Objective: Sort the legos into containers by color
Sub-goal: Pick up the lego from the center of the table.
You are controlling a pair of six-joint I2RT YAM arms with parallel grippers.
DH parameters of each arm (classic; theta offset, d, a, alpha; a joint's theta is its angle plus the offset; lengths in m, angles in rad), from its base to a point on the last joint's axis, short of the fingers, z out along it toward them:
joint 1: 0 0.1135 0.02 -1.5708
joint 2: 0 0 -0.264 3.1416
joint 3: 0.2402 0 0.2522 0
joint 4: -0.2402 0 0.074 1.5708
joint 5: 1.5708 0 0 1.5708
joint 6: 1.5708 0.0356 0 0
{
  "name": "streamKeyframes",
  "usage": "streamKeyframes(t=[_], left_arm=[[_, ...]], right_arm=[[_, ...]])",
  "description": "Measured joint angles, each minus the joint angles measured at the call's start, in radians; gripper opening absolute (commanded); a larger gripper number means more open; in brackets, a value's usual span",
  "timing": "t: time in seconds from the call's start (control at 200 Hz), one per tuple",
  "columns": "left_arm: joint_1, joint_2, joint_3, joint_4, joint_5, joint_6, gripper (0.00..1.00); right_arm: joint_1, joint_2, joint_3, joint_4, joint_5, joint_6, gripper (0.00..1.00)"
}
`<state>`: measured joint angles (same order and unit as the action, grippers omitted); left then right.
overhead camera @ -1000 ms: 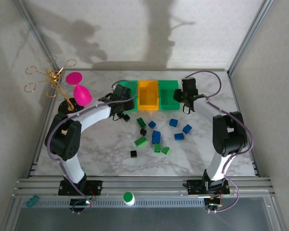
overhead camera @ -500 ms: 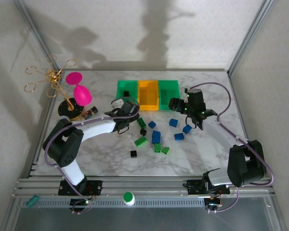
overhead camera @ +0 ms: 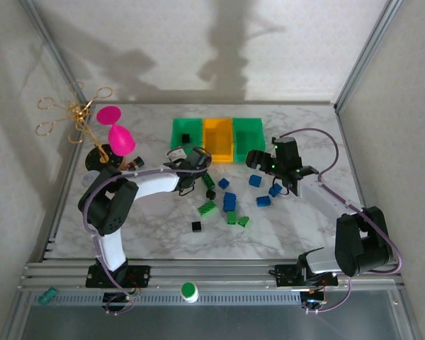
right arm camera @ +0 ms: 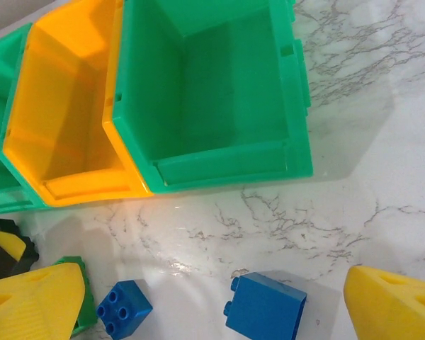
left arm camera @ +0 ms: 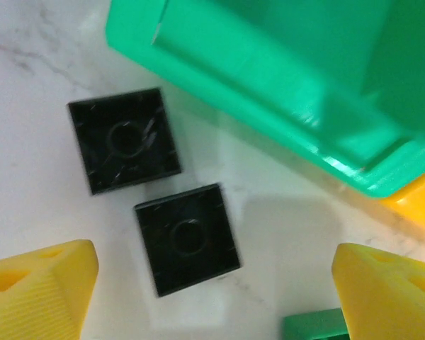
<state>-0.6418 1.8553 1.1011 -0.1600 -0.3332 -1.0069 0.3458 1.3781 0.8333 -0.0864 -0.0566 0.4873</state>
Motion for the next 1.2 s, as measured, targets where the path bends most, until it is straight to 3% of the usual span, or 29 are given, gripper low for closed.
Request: streamKeyframes(t=[0.275, 0.526, 0.731, 0.981, 1.196], left_arm=[[-0.002, 0.048, 0.053, -0.019, -0.013, 0.000, 0.75], [-0.010, 0.048, 0.053, -0.029, -0.032, 0.002, 0.61], [-0.011, 0.064, 0.053, -0.048, -0.032, 0.012, 0.61], [-0.011, 0.087, 0.053, -0.051, -0.031, 0.029, 0.45], [-0.013, 0.090, 0.053, -0.053, -0.031, 0.039, 0.41]], right_arm=[[0.000, 0.000, 0.000, 0.000, 0.003, 0.000, 0.99], [0.000, 0.000, -0.003, 0.000, 0.002, 0.000, 0.99], [0.000, 0.000, -0.005, 0.000, 0.002, 0.000, 0.99], [0.000, 0.000, -0.014, 0.008, 0.002, 0.004, 0.99], [0.000, 0.000, -0.023, 0.016, 0.002, 0.005, 0.99]])
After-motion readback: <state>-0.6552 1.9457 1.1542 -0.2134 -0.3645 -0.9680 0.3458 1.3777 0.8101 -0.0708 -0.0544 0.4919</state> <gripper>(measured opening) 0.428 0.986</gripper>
